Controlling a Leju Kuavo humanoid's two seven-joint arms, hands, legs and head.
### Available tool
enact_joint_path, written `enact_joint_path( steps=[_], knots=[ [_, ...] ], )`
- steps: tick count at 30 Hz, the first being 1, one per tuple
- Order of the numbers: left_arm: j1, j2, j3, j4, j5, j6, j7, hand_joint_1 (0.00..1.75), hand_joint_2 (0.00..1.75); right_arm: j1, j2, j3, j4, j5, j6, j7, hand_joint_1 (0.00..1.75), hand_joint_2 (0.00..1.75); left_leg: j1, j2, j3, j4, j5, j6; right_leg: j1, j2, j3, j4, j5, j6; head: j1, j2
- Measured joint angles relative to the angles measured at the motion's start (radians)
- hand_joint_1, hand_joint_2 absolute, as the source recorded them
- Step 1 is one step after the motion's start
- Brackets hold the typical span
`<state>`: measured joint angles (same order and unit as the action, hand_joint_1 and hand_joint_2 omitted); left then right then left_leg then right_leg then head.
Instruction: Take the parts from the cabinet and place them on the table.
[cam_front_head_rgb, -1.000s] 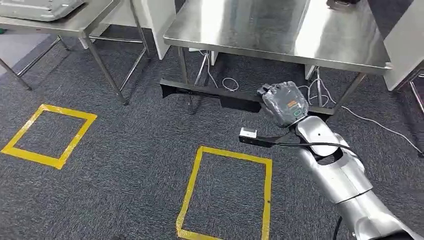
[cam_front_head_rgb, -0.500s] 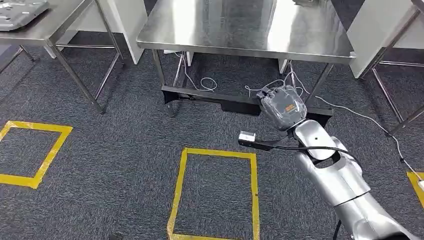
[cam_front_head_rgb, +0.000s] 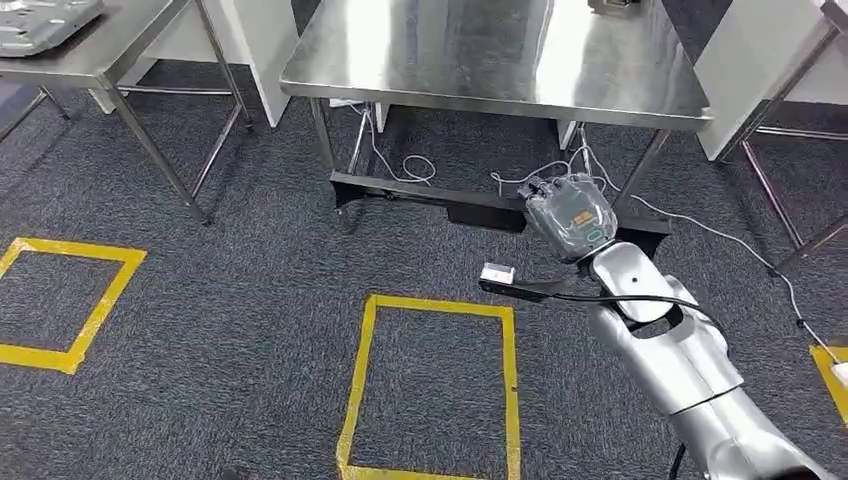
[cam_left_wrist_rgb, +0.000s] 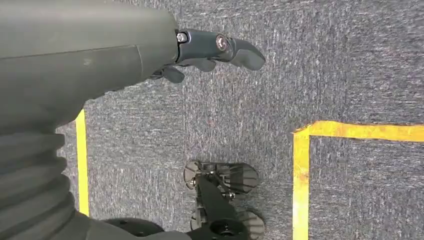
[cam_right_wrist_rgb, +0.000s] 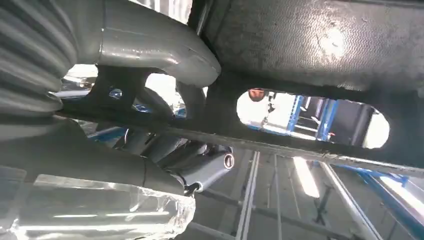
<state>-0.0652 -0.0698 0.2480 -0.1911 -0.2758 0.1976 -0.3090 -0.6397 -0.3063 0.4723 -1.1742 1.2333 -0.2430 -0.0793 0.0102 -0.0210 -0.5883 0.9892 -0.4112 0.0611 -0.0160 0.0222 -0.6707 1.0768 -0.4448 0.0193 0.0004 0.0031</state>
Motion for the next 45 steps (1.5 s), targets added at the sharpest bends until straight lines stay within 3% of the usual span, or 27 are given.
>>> enact_joint_path(
  steps=[2,4,5,7,8,9,10,14,17,19,20,22,23,24,25,27,28,30,31,34,35,38,39,40,42,44,45],
  knots=[
    [0.002,-0.001,0.001,0.0,0.0,0.0,0.0,0.0,1.75,0.006,-0.003,0.0,0.0,0.0,0.0,0.0,1.75,1.75,0.0,0.009,-0.003,0.0,-0.001,-0.001,-0.009,-0.008,-0.08,0.166,-0.062,-0.002,0.0,0.0],
    [0.003,-0.002,0.003,0.0,0.0,0.0,0.0,0.0,1.75,0.014,-0.003,0.0,0.002,0.002,0.0,0.0,1.75,1.75,0.002,0.016,-0.005,0.001,-0.002,-0.005,-0.017,-0.011,-0.104,0.22,-0.071,0.013,0.001,0.0],
    [0.003,-0.003,0.003,0.0,0.0,0.0,0.0,0.0,1.75,0.015,-0.004,0.0,0.002,0.002,0.0,0.0,1.75,1.75,0.006,0.018,-0.005,0.002,-0.003,-0.011,-0.023,-0.014,-0.081,0.179,-0.054,0.026,0.0,0.0],
    [0.002,-0.004,0.003,0.0,0.0,0.0,0.0,0.0,1.75,0.014,-0.005,0.0,0.002,0.002,0.0,0.0,1.75,1.75,0.016,0.022,-0.005,0.008,-0.008,-0.029,-0.034,-0.026,0.028,-0.01,0.006,0.056,0.001,0.0],
    [0.002,-0.002,0.003,0.0,0.0,0.0,0.0,0.0,1.75,0.013,-0.005,0.0,0.003,0.002,0.0,0.0,1.75,1.75,0.012,0.025,-0.007,0.017,-0.013,-0.043,-0.039,-0.04,0.066,-0.082,0.009,0.061,0.003,0.0],
    [0.002,-0.001,0.004,0.0,0.0,0.0,0.0,0.0,1.75,0.014,-0.003,0.0,0.002,0.003,0.0,0.0,1.75,1.75,0.011,0.026,-0.011,0.02,-0.02,-0.053,-0.023,-0.029,0.077,-0.082,0.01,0.047,0.003,0.0],
    [0.003,0.0,0.004,-0.001,0.0,0.0,0.0,0.0,1.75,0.016,-0.004,0.0,0.003,0.002,0.0,0.0,1.75,1.75,0.008,0.027,-0.008,0.018,-0.022,-0.059,-0.023,-0.026,0.071,-0.078,0.009,0.029,-0.002,0.0],
    [0.004,-0.002,0.005,-0.001,0.0,-0.002,0.0,0.0,1.75,0.02,-0.006,0.0,0.003,0.003,0.0,0.0,1.75,1.75,0.026,0.031,-0.012,0.042,-0.04,-0.073,-0.024,-0.016,0.079,-0.075,0.006,-0.003,-0.004,0.0],
    [0.004,-0.001,0.005,0.0,-0.001,-0.002,0.0,0.0,1.75,0.021,-0.006,-0.002,0.003,0.002,0.0,0.0,1.75,1.75,0.024,0.028,-0.127,0.271,-0.141,-0.077,-0.012,-0.012,0.092,-0.075,-0.005,-0.02,-0.004,0.0],
    [0.007,-0.001,0.006,0.0,-0.001,-0.007,0.001,0.0,1.75,0.025,-0.006,-0.002,0.003,0.002,0.0,0.0,1.75,1.75,0.021,0.028,-0.188,0.352,-0.143,-0.068,0.001,-0.008,0.102,-0.075,-0.014,-0.031,-0.004,0.0],
    [0.008,-0.001,0.006,0.0,-0.001,-0.009,0.001,0.0,1.75,0.027,-0.006,-0.002,0.003,0.002,0.0,0.0,1.75,1.75,0.016,0.028,-0.183,0.32,-0.11,-0.058,0.007,-0.006,0.108,-0.075,-0.019,-0.035,-0.004,0.0],
    [0.008,-0.001,0.007,0.0,-0.001,-0.01,0.001,0.0,1.75,0.026,-0.006,-0.002,0.002,0.002,0.0,0.0,1.75,1.75,0.001,0.024,-0.119,0.157,-0.005,-0.023,0.021,-0.002,0.126,-0.076,-0.03,-0.039,-0.004,0.0],
    [0.008,0.0,0.009,0.0,-0.001,-0.01,0.0,0.0,1.75,0.027,-0.006,-0.003,0.0,0.002,0.0,0.0,1.75,1.75,-0.015,0.015,-0.084,0.071,0.037,0.008,0.016,-0.001,0.131,-0.079,-0.037,-0.042,-0.004,0.0],
    [0.008,0.011,0.013,0.0,-0.002,-0.011,0.001,0.0,1.75,0.026,-0.006,-0.002,0.0,0.002,0.0,0.0,1.75,1.75,-0.018,0.023,-0.07,0.065,0.016,0.029,0.028,0.0,0.133,-0.08,-0.041,-0.036,0.011,0.0],
    [0.007,0.007,0.014,0.0,-0.002,-0.011,0.0,0.0,1.75,0.026,-0.007,-0.002,0.001,0.002,0.0,0.0,1.75,1.75,-0.027,0.021,-0.066,0.046,0.015,0.031,0.014,0.001,0.134,-0.083,-0.042,-0.032,0.006,0.0],
    [0.007,0.006,0.014,0.0,-0.002,-0.011,0.001,0.0,1.75,0.034,-0.008,-0.003,0.0,0.002,0.0,0.0,1.75,1.75,-0.037,0.022,-0.05,0.014,0.016,0.04,0.019,-0.001,0.14,-0.073,-0.021,-0.008,-0.003,0.0],
    [0.007,0.007,0.014,0.0,-0.002,-0.011,0.001,0.0,1.75,0.032,-0.009,-0.003,-0.001,0.003,0.0,0.0,1.75,1.75,-0.033,0.02,-0.026,-0.002,0.015,0.052,0.021,-0.002,0.154,-0.082,-0.019,-0.004,0.001,0.0],
    [0.006,0.005,0.015,-0.001,-0.003,-0.013,0.001,0.0,1.75,0.03,-0.012,-0.006,-0.003,0.003,0.0,0.0,1.75,1.75,-0.022,0.022,0.006,-0.033,0.024,0.046,0.019,-0.011,0.125,-0.034,-0.051,-0.013,-0.003,0.0],
    [0.004,0.005,0.015,-0.001,-0.003,-0.013,0.002,0.0,1.75,0.026,-0.013,-0.007,-0.003,0.003,0.0,0.0,1.75,1.75,-0.018,0.022,0.007,-0.033,0.023,0.044,0.015,-0.01,0.078,0.04,-0.069,-0.009,-0.002,0.0],
    [0.003,-0.002,0.015,-0.001,-0.007,-0.016,0.002,0.0,1.75,0.033,-0.019,-0.008,-0.002,0.006,0.0,0.0,1.75,1.75,-0.009,0.017,0.012,-0.032,0.007,0.025,-0.003,-0.011,-0.049,0.204,-0.113,0.019,-0.003,0.0],
    [0.005,-0.003,0.015,-0.001,-0.008,-0.016,0.002,0.0,1.75,0.037,-0.021,-0.008,-0.002,0.006,0.0,0.0,1.75,1.75,-0.002,0.017,0.02,-0.031,0.0,0.013,-0.013,-0.013,-0.054,0.179,-0.092,0.029,-0.003,0.0],
    [0.006,-0.009,0.015,-0.001,-0.009,-0.015,0.003,0.0,1.75,0.036,-0.023,-0.009,-0.002,0.006,0.0,0.0,1.75,1.75,0.017,0.017,0.038,-0.014,-0.028,-0.027,-0.044,-0.026,0.033,-0.064,0.052,0.101,-0.002,0.0],
    [0.006,-0.005,0.016,-0.001,-0.01,-0.013,0.004,0.0,1.75,0.036,-0.023,-0.009,0.0,0.006,0.002,0.001,1.75,1.75,0.015,0.016,0.042,-0.002,-0.041,-0.043,-0.039,-0.031,0.033,-0.087,0.042,0.094,0.004,0.0],
    [0.004,-0.005,0.016,-0.001,-0.01,-0.012,0.004,0.0,1.75,0.033,-0.022,-0.008,0.0,0.007,0.003,0.001,1.75,1.75,0.015,0.018,0.034,0.002,-0.048,-0.053,-0.03,-0.033,0.036,-0.087,0.008,0.052,0.007,0.0],
    [0.005,-0.006,0.016,-0.001,-0.01,-0.012,0.005,0.0,1.75,0.036,-0.023,-0.008,0.0,0.009,0.003,0.0,1.75,1.75,0.016,0.02,0.036,0.01,-0.054,-0.063,-0.033,-0.026,0.041,-0.078,0.032,0.022,-0.002,0.0],
    [0.004,-0.006,0.016,-0.002,-0.01,-0.01,0.007,0.0,1.75,0.036,-0.023,-0.009,0.0,0.01,0.004,0.0,1.75,1.75,0.026,0.023,0.031,0.027,-0.056,-0.07,-0.034,-0.02,0.058,-0.076,0.023,0.008,-0.004,0.0],
    [0.003,-0.006,0.016,-0.002,-0.01,-0.01,0.007,0.0,1.75,0.031,-0.024,-0.011,0.0,0.01,0.004,0.0,1.75,1.75,0.027,0.023,0.005,0.082,-0.055,-0.071,-0.031,-0.019,0.065,-0.076,0.018,0.001,-0.001,0.0]
  ],
)
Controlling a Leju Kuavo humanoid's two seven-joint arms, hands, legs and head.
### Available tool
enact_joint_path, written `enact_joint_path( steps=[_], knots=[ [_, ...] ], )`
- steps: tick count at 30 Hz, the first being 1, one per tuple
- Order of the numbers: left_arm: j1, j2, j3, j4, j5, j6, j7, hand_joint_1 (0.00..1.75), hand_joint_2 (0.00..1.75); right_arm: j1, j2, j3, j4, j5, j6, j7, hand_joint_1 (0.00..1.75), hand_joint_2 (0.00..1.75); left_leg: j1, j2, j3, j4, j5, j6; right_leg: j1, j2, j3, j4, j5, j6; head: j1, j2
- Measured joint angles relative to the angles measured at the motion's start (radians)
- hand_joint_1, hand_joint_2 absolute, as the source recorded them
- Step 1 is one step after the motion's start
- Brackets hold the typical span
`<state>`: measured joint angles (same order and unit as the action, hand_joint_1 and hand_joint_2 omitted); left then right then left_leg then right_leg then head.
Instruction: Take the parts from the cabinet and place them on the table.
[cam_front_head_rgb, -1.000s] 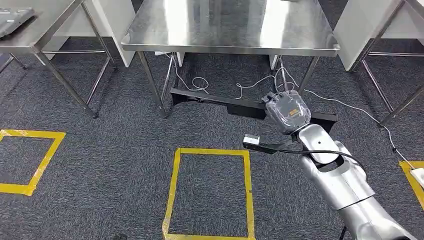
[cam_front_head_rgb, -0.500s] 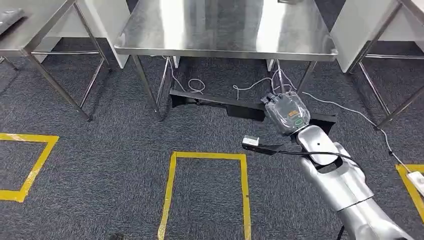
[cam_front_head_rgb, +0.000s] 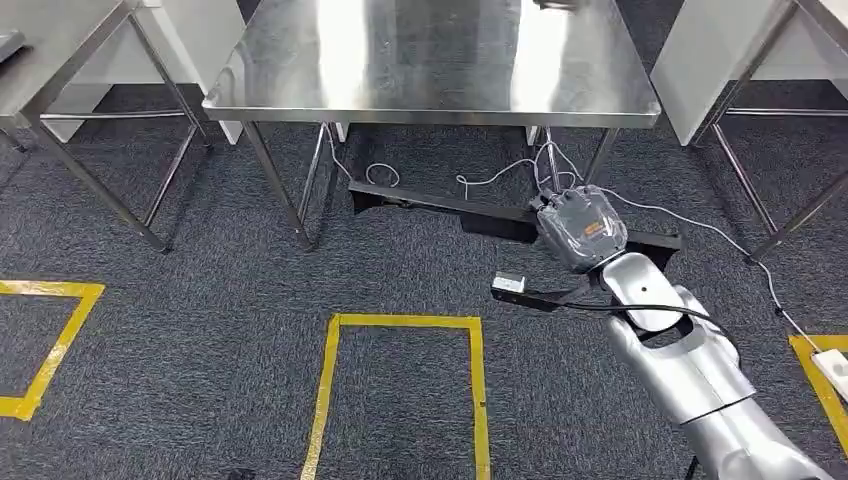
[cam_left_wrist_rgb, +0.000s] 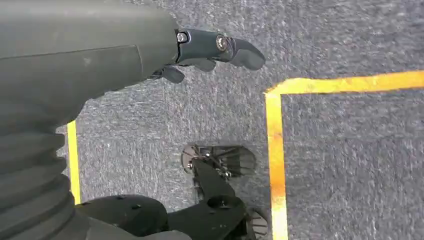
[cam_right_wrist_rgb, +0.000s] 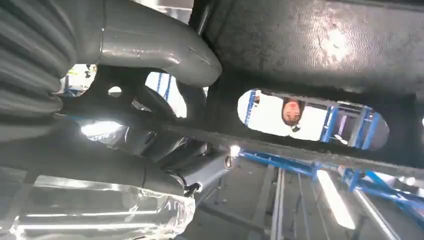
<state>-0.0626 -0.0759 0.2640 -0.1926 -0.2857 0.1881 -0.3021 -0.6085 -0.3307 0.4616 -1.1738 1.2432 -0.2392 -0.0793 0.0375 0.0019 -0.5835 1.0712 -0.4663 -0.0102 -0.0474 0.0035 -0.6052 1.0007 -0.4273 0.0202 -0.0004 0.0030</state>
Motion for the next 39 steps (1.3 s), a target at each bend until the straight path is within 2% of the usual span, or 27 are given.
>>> enact_joint_path(
  steps=[3,5,7,8,9,10,12,13,14,15,17,19,20,21,22,24,25,26,27,30,32,34,35,36,37,38,39],
  knots=[
    [0.002,0.0,0.0,0.0,0.0,0.0,0.0,0.0,1.75,0.0,0.002,0.0,0.0,0.0,0.001,0.0,1.75,1.75,-0.001,-0.001,-0.137,0.207,-0.078,-0.005,0.016,0.005,0.024,0.0,-0.022,-0.023,-0.005,0.0],
    [0.005,0.0,0.0,0.0,-0.001,0.0,0.0,0.0,1.75,0.001,0.003,0.002,0.003,0.001,0.001,0.0,1.75,1.75,-0.005,-0.001,-0.183,0.226,-0.099,0.001,0.029,0.011,0.046,0.0,-0.039,-0.029,-0.005,0.0],
    [0.005,0.0,0.0,0.0,0.0,0.0,0.0,0.0,1.75,0.0,0.003,0.002,0.003,0.001,0.002,0.0,1.75,1.75,-0.017,-0.001,-0.161,0.118,-0.037,0.029,0.042,0.015,0.075,-0.001,-0.059,-0.031,-0.006,0.0],
    [0.005,0.0,0.0,0.0,0.0,0.0,0.0,0.0,1.75,-0.001,0.003,0.002,0.003,0.001,0.001,0.0,1.75,1.75,-0.031,-0.003,-0.133,0.029,0.035,0.057,0.05,0.015,0.092,-0.003,-0.071,-0.033,-0.005,0.0],
    [0.006,0.003,0.001,0.0,0.0,0.0,0.0,0.0,1.75,0.001,0.003,0.002,0.004,0.001,0.002,0.0,1.75,1.75,-0.049,-0.017,-0.113,-0.04,0.123,0.095,0.04,0.016,0.087,-0.008,-0.08,-0.038,-0.003,0.0],
    [0.008,0.006,0.002,0.0,-0.001,0.0,0.0,0.0,1.75,-0.002,0.007,0.004,0.006,0.002,0.002,0.0,1.75,1.75,-0.053,-0.038,-0.118,-0.026,0.121,0.103,0.054,0.024,0.112,-0.013,-0.086,-0.028,0.014,0.0],
    [0.009,0.006,0.002,0.0,0.0,0.001,0.0,0.0,1.75,-0.001,0.009,0.004,0.005,0.002,0.003,0.0,1.75,1.75,-0.065,-0.038,-0.095,-0.063,0.121,0.116,0.046,0.03,0.134,-0.024,-0.082,-0.021,0.003,0.0],
    [0.008,0.006,0.002,0.0,-0.001,0.0,0.0,0.0,1.75,0.0,0.01,0.004,0.005,0.002,0.003,-0.002,1.75,1.75,-0.069,-0.035,-0.078,-0.085,0.117,0.124,0.053,0.031,0.134,-0.013,-0.068,-0.004,0.002,0.0],
    [0.007,0.006,0.002,0.0,-0.001,0.0,0.0,0.0,1.75,-0.002,0.007,0.002,0.005,0.002,0.003,-0.001,1.75,1.75,-0.06,-0.034,-0.048,-0.105,0.12,0.127,0.057,0.028,0.118,0.003,-0.073,0.0,0.001,0.0],
    [0.007,0.003,0.002,0.0,-0.001,0.0,0.0,0.0,1.75,-0.003,0.004,0.0,0.005,0.001,0.003,-0.001,1.75,1.75,-0.059,-0.033,-0.033,-0.111,0.119,0.125,0.05,0.02,0.102,0.046,-0.074,0.0,0.001,0.0],
    [0.005,0.003,0.002,0.0,0.0,0.0,0.0,0.0,1.75,-0.006,0.002,-0.001,0.005,0.001,0.002,-0.001,1.75,1.75,-0.056,-0.03,-0.024,-0.112,0.107,0.126,0.045,0.015,0.009,0.183,-0.093,0.003,0.002,0.0],
    [0.006,-0.002,0.002,0.0,0.0,0.0,0.001,0.0,1.75,0.001,-0.001,-0.001,0.006,0.001,0.002,-0.001,1.75,1.75,-0.05,-0.03,-0.01,-0.111,0.088,0.113,0.036,0.014,-0.082,0.281,-0.16,0.002,0.002,0.0],
    [0.008,-0.004,0.002,0.0,0.0,0.0,0.002,0.0,1.75,0.004,-0.001,-0.001,0.006,0.001,0.002,-0.002,1.75,1.75,-0.046,-0.03,0.0,-0.111,0.079,0.104,0.029,0.011,-0.103,0.278,-0.171,0.01,0.001,0.0],
    [0.01,-0.005,0.002,0.0,0.0,0.0,0.002,0.0,1.75,0.005,-0.001,-0.001,0.006,0.001,0.002,-0.002,1.75,1.75,-0.041,-0.031,0.011,-0.11,0.068,0.095,0.021,0.009,-0.105,0.244,-0.162,0.022,0.002,0.0],
    [0.01,-0.007,0.002,0.0,0.0,0.0,0.002,0.0,1.75,0.006,-0.001,-0.001,0.006,0.001,0.002,-0.002,1.75,1.75,-0.034,-0.031,0.02,-0.106,0.056,0.083,0.012,0.006,-0.094,0.181,-0.129,0.042,0.002,0.0],
    [0.01,-0.008,0.002,0.0,0.0,0.0,0.002,0.0,1.75,0.006,-0.002,-0.001,0.008,0.002,0.001,-0.002,1.75,1.75,-0.027,-0.032,0.03,-0.087,0.024,0.055,-0.013,-0.006,-0.053,0.011,0.005,0.099,0.004,0.0],
    [0.01,-0.005,0.004,0.0,0.0,0.0,0.005,0.0,1.75,0.004,-0.002,0.0,0.012,0.002,0.0,-0.002,1.75,1.75,-0.027,-0.03,0.036,-0.064,0.002,0.044,-0.006,-0.028,-0.059,-0.006,0.032,0.091,0.01,0.0],
    [0.008,-0.005,0.004,0.0,0.0,0.0,0.005,0.0,1.75,0.005,0.002,0.002,0.013,0.004,-0.001,-0.002,1.75,1.75,-0.031,-0.03,0.027,-0.066,-0.008,0.038,0.0,-0.025,-0.039,0.006,0.026,0.056,0.009,0.0],
    [0.007,-0.006,0.004,0.0,0.0,0.0,0.006,0.0,1.75,0.007,0.0,0.002,0.013,0.005,-0.002,-0.003,1.75,1.75,-0.03,-0.025,0.035,-0.064,-0.014,0.034,-0.004,-0.019,-0.044,0.004,0.034,0.037,-0.001,0.0],
    [0.006,-0.006,0.005,-0.001,0.0,0.0,0.006,0.0,1.75,0.006,0.0,0.001,0.013,0.006,-0.002,-0.003,1.75,1.75,-0.017,-0.013,0.026,-0.013,-0.01,0.024,-0.006,-0.009,-0.018,0.006,0.017,0.012,-0.002,0.0],
    [0.005,-0.008,0.005,0.0,0.0,0.0,0.006,0.0,1.75,0.004,0.002,0.002,0.013,0.007,-0.002,-0.003,1.75,1.75,-0.016,-0.006,-0.067,0.136,-0.028,0.008,-0.001,-0.009,0.0,0.006,0.001,-0.009,-0.005,0.0],
    [0.006,-0.008,0.006,0.0,0.0,0.0,0.006,0.0,1.75,0.007,0.005,0.003,0.014,0.01,-0.002,-0.003,1.75,1.75,-0.016,-0.006,-0.153,0.24,-0.103,0.004,0.003,-0.005,0.021,0.006,-0.019,-0.012,-0.006,0.0],
    [0.006,-0.008,0.006,0.0,0.0,0.0,0.006,0.0,1.75,0.008,0.005,0.003,0.014,0.011,-0.002,-0.003,1.75,1.75,-0.016,-0.006,-0.176,0.247,-0.123,0.005,0.004,-0.004,0.034,0.006,-0.03,-0.012,-0.005,0.0],
    [0.006,-0.008,0.007,0.0,0.0,0.0,0.006,0.0,1.75,0.008,0.005,0.003,0.014,0.013,-0.003,-0.003,1.75,1.75,-0.016,-0.006,-0.183,0.222,-0.118,0.01,0.006,-0.003,0.05,0.006,-0.042,-0.012,-0.005,0.0],
    [0.006,-0.008,0.007,0.0,-0.001,0.0,0.006,0.0,1.75,0.008,0.006,0.003,0.014,0.014,-0.003,-0.003,1.75,1.75,-0.016,-0.006,-0.173,0.165,-0.085,0.019,0.009,-0.002,0.068,0.005,-0.055,-0.011,-0.005,0.0],
    [0.006,-0.008,0.007,0.0,-0.002,0.0,0.006,0.0,1.75,0.007,0.007,0.003,0.014,0.016,-0.003,-0.003,1.75,1.75,-0.019,-0.006,-0.154,0.091,-0.028,0.029,0.012,-0.002,0.087,0.004,-0.067,-0.01,-0.005,0.0],
    [0.007,-0.007,0.008,0.0,-0.002,0.001,0.006,0.0,1.75,0.005,0.009,0.003,0.014,0.018,-0.003,-0.003,1.75,1.75,-0.025,-0.006,-0.133,0.007,0.059,0.048,0.013,-0.003,0.101,0.001,-0.079,-0.009,-0.005,0.0]
  ],
)
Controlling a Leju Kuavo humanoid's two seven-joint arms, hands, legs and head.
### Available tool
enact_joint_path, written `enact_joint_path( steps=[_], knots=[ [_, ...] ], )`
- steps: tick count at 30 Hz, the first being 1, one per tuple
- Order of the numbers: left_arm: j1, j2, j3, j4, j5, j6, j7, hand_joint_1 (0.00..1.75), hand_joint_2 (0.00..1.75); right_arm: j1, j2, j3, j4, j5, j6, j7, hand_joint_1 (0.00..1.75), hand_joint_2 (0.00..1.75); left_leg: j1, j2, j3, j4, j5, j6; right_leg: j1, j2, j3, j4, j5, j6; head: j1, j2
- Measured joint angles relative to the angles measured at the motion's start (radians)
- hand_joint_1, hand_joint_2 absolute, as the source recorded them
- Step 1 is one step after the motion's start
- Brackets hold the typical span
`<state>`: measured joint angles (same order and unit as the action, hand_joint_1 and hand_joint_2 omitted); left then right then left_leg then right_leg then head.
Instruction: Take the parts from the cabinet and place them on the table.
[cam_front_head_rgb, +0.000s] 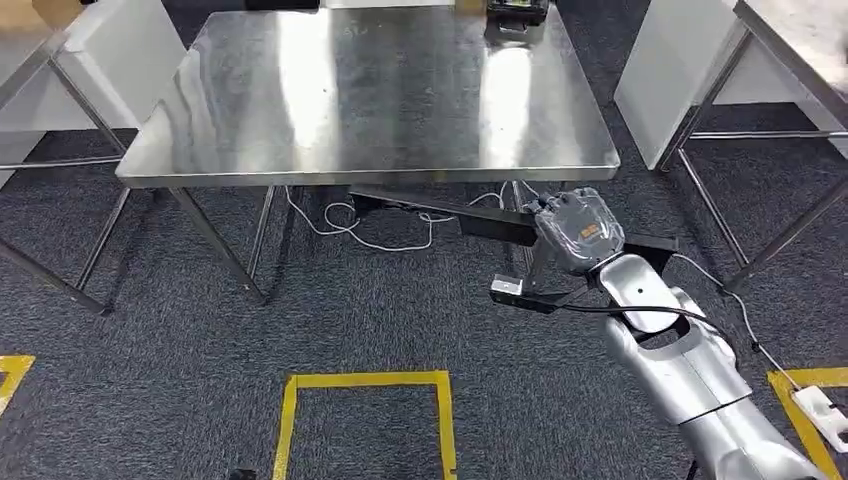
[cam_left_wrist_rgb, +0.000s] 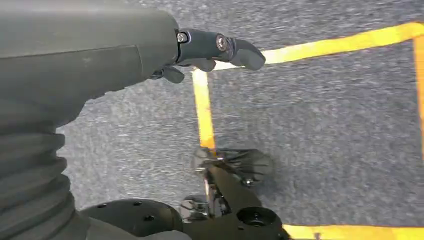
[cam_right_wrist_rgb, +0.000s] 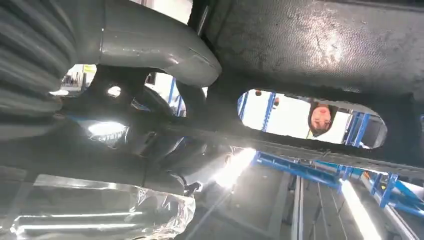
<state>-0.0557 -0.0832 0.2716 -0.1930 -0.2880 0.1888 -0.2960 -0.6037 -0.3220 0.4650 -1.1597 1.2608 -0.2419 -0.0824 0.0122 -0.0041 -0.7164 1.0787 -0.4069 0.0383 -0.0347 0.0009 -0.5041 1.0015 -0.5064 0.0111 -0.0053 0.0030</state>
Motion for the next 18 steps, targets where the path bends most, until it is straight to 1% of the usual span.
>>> enact_joint_path(
  steps=[1,2,3,4,5,6,7,8,9,10,11,12,13,14,15,16,17,18],
  knots=[
    [0.002,0.004,0.0,0.001,-0.001,0.0,0.0,0.0,1.75,-0.003,0.0,0.0,0.003,0.0,0.0,0.0,1.75,1.75,-0.011,-0.003,0.005,-0.054,0.073,0.018,0.003,0.004,0.014,0.0,-0.008,0.004,0.002,0.0],
    [0.003,0.004,0.0,0.001,-0.003,0.0,0.0,0.0,1.75,-0.006,0.005,0.003,0.008,0.001,-0.002,-0.003,1.75,1.75,-0.017,-0.01,0.011,-0.057,0.074,0.028,0.005,0.01,0.02,-0.011,-0.017,0.013,0.0,0.0],
    [0.002,0.004,0.001,0.001,-0.004,0.002,0.0,0.0,1.75,-0.01,0.005,0.003,0.009,0.002,-0.003,-0.007,1.75,1.75,-0.02,-0.011,0.018,-0.062,0.074,0.03,0.006,0.011,0.028,-0.024,-0.021,0.019,0.0,0.0],
    [0.001,0.005,0.002,0.0,-0.004,0.003,0.0,0.0,1.75,-0.013,0.005,0.003,0.011,0.002,-0.003,-0.008,1.75,1.75,-0.022,-0.015,0.027,-0.082,0.072,0.034,0.012,0.012,0.037,-0.002,-0.003,0.032,0.001,0.0],
    [-0.001,0.003,0.004,0.0,-0.004,0.003,-0.001,0.0,1.75,-0.017,0.005,0.002,0.012,0.001,-0.006,-0.011,1.75,1.75,-0.026,-0.012,0.051,-0.09,0.067,0.04,0.015,0.014,0.042,0.002,0.008,0.049,-0.002,0.0],
    [-0.003,0.002,0.005,-0.002,-0.004,0.003,-0.002,0.0,1.75,-0.02,0.003,0.002,0.015,0.002,-0.006,-0.012,1.75,1.75,-0.019,-0.015,0.073,-0.102,0.069,0.043,0.012,0.013,0.018,0.032,0.0,0.044,0.001,0.0],
    [-0.005,-0.001,0.005,-0.002,-0.004,0.004,-0.003,0.0,1.75,-0.028,0.001,0.001,0.017,0.002,-0.007,-0.012,1.75,1.75,-0.025,-0.018,0.083,-0.102,0.064,0.045,0.014,0.01,-0.007,0.087,0.003,0.046,0.0,0.0],
    [-0.008,-0.001,0.005,-0.002,-0.004,0.004,-0.003,0.0,1.75,-0.033,0.003,0.002,0.019,0.002,-0.008,-0.012,1.75,1.75,-0.027,-0.018,0.087,-0.102,0.057,0.053,0.014,0.01,-0.056,0.162,-0.006,0.035,0.0,0.0],
    [-0.011,-0.001,0.005,-0.002,-0.005,0.004,-0.003,0.0,1.75,-0.034,0.003,0.002,0.022,0.003,-0.008,-0.012,1.75,1.75,-0.028,-0.019,0.091,-0.102,0.049,0.056,0.013,0.01,-0.115,0.232,-0.033,0.032,-0.002,0.0],
    [-0.012,-0.001,0.005,-0.002,-0.005,0.004,-0.003,0.0,1.75,-0.033,0.003,0.002,0.026,0.003,-0.008,-0.012,1.75,1.75,-0.028,-0.022,0.096,-0.102,0.041,0.057,0.013,0.01,-0.162,0.277,-0.073,0.024,0.0,0.0],
    [-0.012,-0.001,0.006,-0.002,-0.006,0.004,-0.003,0.0,1.75,-0.032,0.003,0.003,0.029,0.005,-0.008,-0.012,1.75,1.75,-0.029,-0.026,0.104,-0.102,0.031,0.055,0.013,0.01,-0.197,0.293,-0.102,0.018,0.0,0.0],
    [-0.012,-0.002,0.005,-0.002,-0.006,0.003,-0.002,0.0,1.75,-0.032,0.003,0.005,0.032,0.006,-0.008,-0.012,1.75,1.75,-0.029,-0.031,0.115,-0.102,0.022,0.053,0.014,0.01,-0.208,0.272,-0.102,0.026,0.0,0.0],
    [-0.011,-0.002,0.005,-0.002,-0.007,0.002,-0.002,0.0,1.75,-0.032,0.004,0.006,0.034,0.008,-0.008,-0.012,1.75,1.75,-0.03,-0.033,0.124,-0.101,0.015,0.051,0.014,0.01,-0.206,0.241,-0.09,0.028,0.0,0.0],
    [-0.009,-0.004,0.005,-0.002,-0.007,0.002,-0.002,0.0,1.75,-0.034,0.004,0.008,0.039,0.008,-0.008,-0.011,1.75,1.75,-0.032,-0.036,0.144,-0.101,0.0,0.047,0.015,0.01,-0.181,0.13,-0.023,0.053,0.001,0.0],
    [-0.01,-0.005,0.005,-0.002,-0.007,0.002,-0.002,0.0,1.75,-0.036,0.005,0.008,0.043,0.008,-0.008,-0.009,1.75,1.75,-0.034,-0.037,0.154,-0.101,-0.008,0.044,0.018,0.009,-0.162,0.052,0.035,0.051,0.002,0.0],
    [-0.009,-0.007,0.006,-0.002,-0.007,0.002,-0.002,0.0,1.75,-0.04,0.005,0.008,0.049,0.008,-0.007,-0.008,1.75,1.75,-0.037,-0.04,0.161,-0.1,-0.017,0.04,0.022,0.007,-0.155,-0.021,0.109,0.058,0.001,0.0],
    [-0.01,-0.007,0.006,-0.002,-0.007,0.002,-0.002,0.0,1.75,-0.043,0.006,0.008,0.052,0.008,-0.007,-0.007,1.75,1.75,-0.041,-0.041,0.167,-0.095,-0.031,0.036,0.024,0.005,-0.152,-0.037,0.112,0.042,-0.001,0.0],
    [-0.012,-0.006,0.006,-0.002,-0.007,0.002,-0.001,0.0,1.75,-0.045,0.008,0.008,0.055,0.01,-0.007,-0.007,1.75,1.75,-0.044,-0.041,0.167,-0.098,-0.047,0.03,0.024,0.007,-0.13,-0.037,0.109,0.029,-0.001,0.0]
  ],
)
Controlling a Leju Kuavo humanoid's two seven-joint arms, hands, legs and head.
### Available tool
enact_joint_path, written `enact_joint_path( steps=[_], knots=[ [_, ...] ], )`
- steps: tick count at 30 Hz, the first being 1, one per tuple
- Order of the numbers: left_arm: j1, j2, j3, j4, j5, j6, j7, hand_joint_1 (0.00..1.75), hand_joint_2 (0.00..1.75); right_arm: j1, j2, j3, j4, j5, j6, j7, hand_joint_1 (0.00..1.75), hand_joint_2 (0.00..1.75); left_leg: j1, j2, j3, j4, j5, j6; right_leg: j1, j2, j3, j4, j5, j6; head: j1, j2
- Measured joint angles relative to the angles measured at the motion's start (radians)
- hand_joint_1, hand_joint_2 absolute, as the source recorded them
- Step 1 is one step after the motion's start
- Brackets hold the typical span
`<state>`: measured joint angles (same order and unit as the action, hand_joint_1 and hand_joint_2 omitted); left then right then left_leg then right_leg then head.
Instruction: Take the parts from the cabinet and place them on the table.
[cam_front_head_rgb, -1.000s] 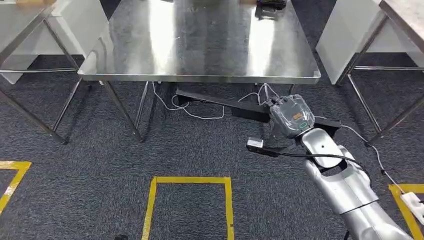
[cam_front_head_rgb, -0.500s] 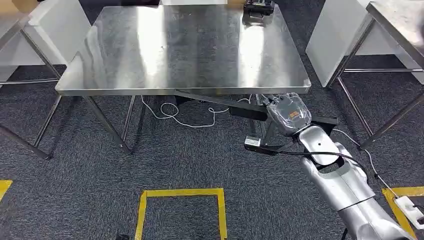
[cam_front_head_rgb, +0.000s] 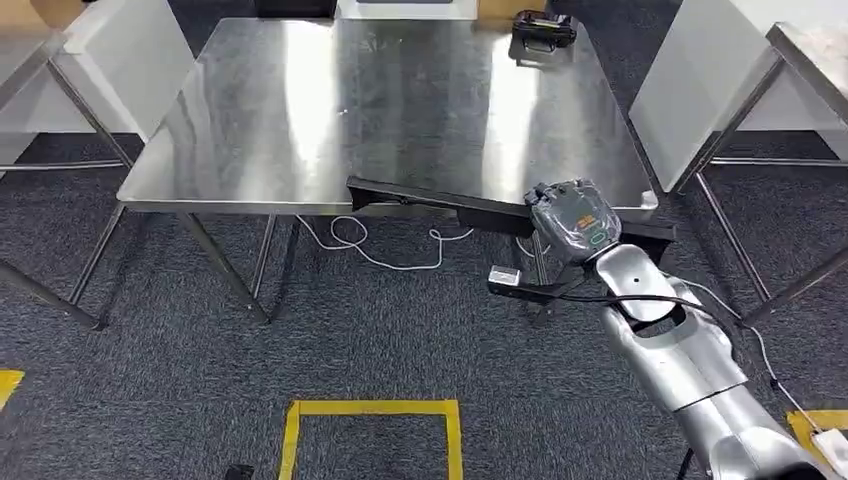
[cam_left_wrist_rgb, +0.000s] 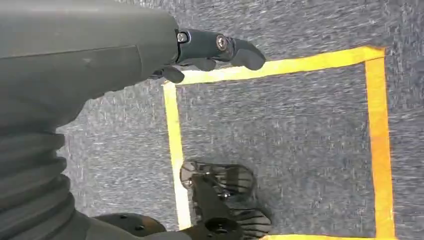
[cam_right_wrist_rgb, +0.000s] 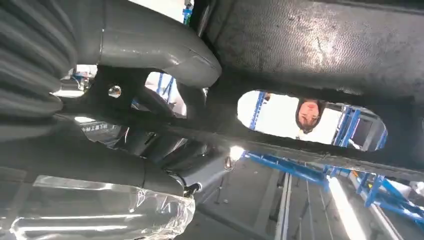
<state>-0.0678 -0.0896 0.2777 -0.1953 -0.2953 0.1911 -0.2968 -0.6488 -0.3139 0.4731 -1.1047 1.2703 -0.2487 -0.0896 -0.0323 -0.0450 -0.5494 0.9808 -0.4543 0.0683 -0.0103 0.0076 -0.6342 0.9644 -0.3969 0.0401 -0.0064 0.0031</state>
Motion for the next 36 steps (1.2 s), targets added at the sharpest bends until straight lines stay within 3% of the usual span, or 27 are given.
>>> enact_joint_path(
  steps=[1,3,5,7,9,10,11,12,13,14,16,17,18,20,22,23,24,25,27,28,29,30,31,32,33,34,36],
  knots=[
    [0.001,0.001,0.0,0.0,0.0,0.0,0.0,0.0,1.75,-0.003,0.002,0.0,0.001,0.0,0.0,0.001,1.75,1.75,0.001,0.001,0.006,0.014,0.002,-0.002,-0.009,0.002,0.0,-0.006,0.005,-0.009,0.0,0.0],
    [0.0,0.007,0.002,-0.001,0.0,0.0,0.0,0.0,1.75,-0.007,0.005,0.0,0.005,0.001,0.0,0.001,1.75,1.75,0.008,0.008,0.019,0.026,-0.025,-0.015,-0.021,-0.001,0.034,-0.004,0.009,-0.034,0.0,0.0],
    [-0.002,0.005,0.003,-0.001,0.0,0.0,0.0,0.0,1.75,-0.018,0.006,0.0,0.011,-0.003,0.0,0.002,1.75,1.75,0.016,0.029,-0.026,0.129,-0.047,-0.036,-0.019,-0.002,0.058,-0.004,-0.005,-0.05,-0.007,0.0],
    [-0.001,0.005,0.008,-0.001,0.001,0.001,0.0,0.0,1.75,-0.024,0.012,0.0,0.018,-0.007,-0.001,0.002,1.75,1.75,0.036,0.032,-0.117,0.265,-0.1,-0.054,-0.021,-0.001,0.077,-0.004,-0.023,-0.05,-0.007,0.0],
    [0.002,0.006,0.013,-0.001,0.003,0.001,-0.001,0.0,1.75,-0.024,0.014,0.0,0.03,-0.014,-0.003,0.0,1.75,1.75,0.054,0.038,-0.169,0.295,-0.124,-0.068,-0.031,-0.001,0.102,-0.004,-0.045,-0.038,-0.007,0.0],
    [0.004,0.006,0.013,-0.001,0.003,0.001,-0.002,0.0,1.75,-0.024,0.015,0.0,0.035,-0.015,-0.003,-0.002,1.75,1.75,0.064,0.042,-0.168,0.253,-0.1,-0.078,-0.038,-0.001,0.117,-0.004,-0.057,-0.03,-0.007,0.0],
    [0.004,0.007,0.014,-0.001,0.003,0.001,-0.004,0.0,1.75,-0.025,0.017,0.0,0.042,-0.015,-0.006,-0.003,1.75,1.75,0.074,0.043,-0.149,0.18,-0.05,-0.089,-0.047,-0.001,0.134,-0.004,-0.07,-0.021,-0.007,0.0],
    [0.006,0.008,0.016,-0.001,0.004,0.002,-0.006,0.0,1.75,-0.027,0.018,-0.001,0.048,-0.015,-0.011,-0.003,1.75,1.75,0.083,0.047,-0.125,0.106,0.008,-0.1,-0.054,-0.002,0.15,-0.004,-0.081,-0.012,-0.007,0.0],
    [0.009,0.004,0.017,0.0,0.004,0.002,-0.006,0.0,1.75,-0.031,0.019,-0.001,0.059,-0.015,-0.018,-0.003,1.75,1.75,0.094,0.062,-0.098,0.02,0.107,-0.117,-0.049,-0.003,0.151,-0.007,-0.096,0.004,-0.008,0.0],
    [0.008,0.0,0.017,0.003,0.004,0.002,-0.006,0.0,1.75,-0.033,0.023,-0.001,0.067,-0.015,-0.027,-0.003,1.75,1.75,0.08,0.077,-0.114,0.037,0.066,-0.11,-0.056,-0.002,0.18,-0.005,-0.104,0.014,-0.013,0.0],
    [0.003,0.003,0.017,0.001,0.003,0.005,-0.008,0.0,1.75,-0.045,0.024,-0.005,0.08,-0.014,-0.038,-0.005,1.75,1.75,0.07,0.073,-0.097,0.038,0.077,-0.076,-0.03,-0.007,0.177,-0.02,-0.112,0.035,-0.015,0.0],
    [0.004,0.003,0.018,0.001,0.003,0.006,-0.008,0.0,1.75,-0.05,0.026,-0.007,0.086,-0.013,-0.043,-0.005,1.75,1.75,0.064,0.07,-0.098,0.037,0.072,-0.062,-0.039,-0.007,0.193,-0.007,-0.101,0.047,-0.015,0.0],
    [0.003,0.004,0.018,0.0,0.003,0.006,-0.009,0.0,1.75,-0.053,0.027,-0.01,0.09,-0.013,-0.048,-0.005,1.75,1.75,0.058,0.064,-0.085,0.035,0.074,-0.045,-0.043,-0.009,0.182,0.007,-0.094,0.061,-0.015,0.0],
    [0.0,0.003,0.018,-0.001,0.0,0.007,-0.012,0.0,1.75,-0.059,0.028,-0.013,0.099,-0.013,-0.053,-0.006,1.75,1.75,0.052,0.057,-0.079,0.03,0.073,-0.031,-0.044,-0.011,0.107,0.121,-0.113,0.041,-0.011,0.0],
    [-0.004,0.003,0.018,-0.002,-0.002,0.006,-0.024,0.0,1.75,-0.059,0.027,-0.023,0.109,-0.015,-0.064,-0.005,1.75,1.75,0.045,0.046,-0.078,0.03,0.066,-0.017,-0.037,-0.01,0.001,0.275,-0.166,0.019,-0.007,0.0],
    [-0.004,0.003,0.018,-0.002,-0.002,0.006,-0.028,0.0,1.75,-0.057,0.027,-0.026,0.115,-0.015,-0.066,-0.005,1.75,1.75,0.039,0.04,-0.075,0.03,0.061,-0.009,-0.028,-0.01,-0.054,0.337,-0.198,0.011,-0.005,0.0],
    [-0.004,0.003,0.018,-0.002,-0.002,0.006,-0.032,0.0,1.75,-0.055,0.027,-0.028,0.122,-0.016,-0.069,-0.005,1.75,1.75,0.03,0.036,-0.069,0.03,0.056,-0.003,-0.018,-0.009,-0.086,0.352,-0.203,0.013,-0.005,0.0],
    [-0.003,0.002,0.018,-0.002,-0.003,0.006,-0.033,0.0,1.75,-0.054,0.027,-0.032,0.127,-0.016,-0.072,-0.005,1.75,1.75,0.022,0.032,-0.063,0.03,0.051,0.002,-0.01,-0.009,-0.092,0.327,-0.188,0.015,-0.005,0.0],
    [-0.003,-0.001,0.018,-0.002,-0.002,0.006,-0.033,0.0,1.75,-0.054,0.026,-0.037,0.134,-0.017,-0.074,-0.005,1.75,1.75,0.004,0.028,-0.046,0.029,0.041,0.01,0.013,-0.009,-0.057,0.189,-0.095,0.008,-0.005,0.0],
    [-0.004,-0.002,0.018,-0.002,-0.003,0.006,-0.033,0.0,1.75,-0.056,0.026,-0.039,0.136,-0.017,-0.076,-0.005,1.75,1.75,-0.002,0.027,-0.039,0.028,0.036,0.013,0.032,-0.01,-0.028,0.098,-0.039,-0.008,-0.004,0.0],
    [-0.003,-0.009,0.018,-0.001,-0.004,0.006,-0.033,0.0,1.75,-0.059,0.026,-0.044,0.14,-0.017,-0.079,-0.005,1.75,1.75,-0.009,0.025,-0.036,0.031,0.031,0.013,0.048,-0.014,-0.019,0.031,-0.013,-0.035,-0.007,0.0],
    [-0.005,-0.008,0.018,-0.001,-0.004,0.007,-0.033,0.0,1.75,-0.063,0.026,-0.047,0.143,-0.017,-0.085,-0.005,1.75,1.75,-0.012,0.023,-0.035,0.03,0.025,0.008,0.046,-0.009,-0.02,0.024,-0.032,-0.054,-0.006,0.0],
    [-0.008,-0.009,0.018,-0.003,-0.005,0.008,-0.034,0.0,1.75,-0.065,0.026,-0.05,0.146,-0.016,-0.087,-0.005,1.75,1.75,-0.013,0.024,-0.036,0.021,0.022,0.005,0.046,-0.008,-0.003,0.013,-0.023,-0.057,-0.007,0.0],
    [-0.004,-0.008,0.018,-0.002,-0.006,0.007,-0.034,0.0,1.75,-0.065,0.027,-0.051,0.148,-0.016,-0.087,-0.005,1.75,1.75,-0.012,0.025,-0.039,0.03,0.024,0.013,0.037,-0.01,0.007,0.003,0.024,-0.052,-0.007,0.0],
    [-0.002,-0.008,0.018,-0.002,-0.008,0.007,-0.034,0.0,1.75,-0.066,0.029,-0.05,0.152,-0.016,-0.089,-0.005,1.75,1.75,-0.009,0.026,-0.035,0.029,0.023,0.016,0.037,-0.008,0.004,0.002,0.033,-0.037,-0.004,0.0],
    [-0.004,-0.008,0.018,-0.002,-0.008,0.007,-0.034,0.0,1.75,-0.067,0.029,-0.05,0.155,-0.016,-0.089,-0.005,1.75,1.75,-0.007,0.029,-0.036,0.029,0.024,0.014,0.04,-0.005,0.004,0.001,0.038,-0.054,-0.001,0.0],
    [-0.005,-0.009,0.018,-0.002,-0.007,0.008,-0.034,0.0,1.75,-0.066,0.029,-0.05,0.162,-0.015,-0.09,-0.005,1.75,1.75,-0.008,0.029,-0.036,0.028,0.021,0.011,0.039,-0.005,0.004,0.001,0.035,-0.055,-0.003,0.0]
  ],
)
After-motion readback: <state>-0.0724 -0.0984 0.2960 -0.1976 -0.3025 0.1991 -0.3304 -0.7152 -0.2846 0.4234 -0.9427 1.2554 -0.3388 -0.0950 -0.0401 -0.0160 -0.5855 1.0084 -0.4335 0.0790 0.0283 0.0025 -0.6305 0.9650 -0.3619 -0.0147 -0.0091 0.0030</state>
